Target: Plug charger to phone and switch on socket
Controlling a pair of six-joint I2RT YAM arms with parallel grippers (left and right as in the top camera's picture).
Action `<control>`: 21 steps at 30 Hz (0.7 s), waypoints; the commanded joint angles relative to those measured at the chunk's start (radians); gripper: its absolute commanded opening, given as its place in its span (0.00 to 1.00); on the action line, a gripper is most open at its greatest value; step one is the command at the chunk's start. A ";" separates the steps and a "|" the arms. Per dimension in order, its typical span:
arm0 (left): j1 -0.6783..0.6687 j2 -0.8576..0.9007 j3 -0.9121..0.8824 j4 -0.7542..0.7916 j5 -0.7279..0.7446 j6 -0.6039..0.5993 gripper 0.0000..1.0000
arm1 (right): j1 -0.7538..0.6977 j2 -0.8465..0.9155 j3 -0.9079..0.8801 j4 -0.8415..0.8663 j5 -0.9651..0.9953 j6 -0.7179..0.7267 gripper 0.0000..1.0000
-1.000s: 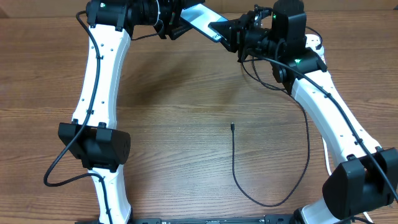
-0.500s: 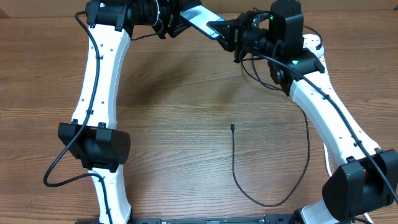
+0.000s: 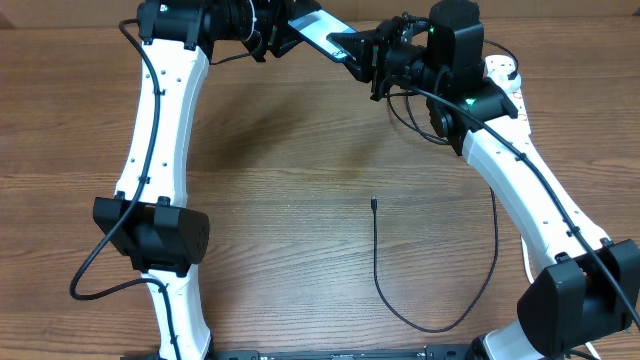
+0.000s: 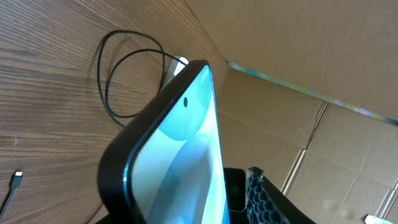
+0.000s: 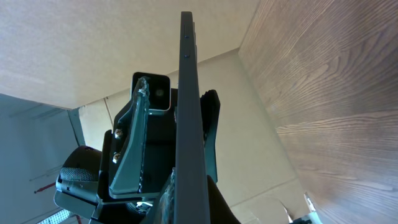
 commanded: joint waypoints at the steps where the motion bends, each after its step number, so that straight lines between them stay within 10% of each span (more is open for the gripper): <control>1: -0.005 -0.002 0.004 0.014 0.010 -0.012 0.37 | 0.032 -0.040 0.015 0.007 -0.114 -0.002 0.06; 21: -0.005 -0.002 0.004 0.014 0.043 -0.013 0.26 | 0.079 -0.040 0.015 0.006 -0.139 -0.007 0.10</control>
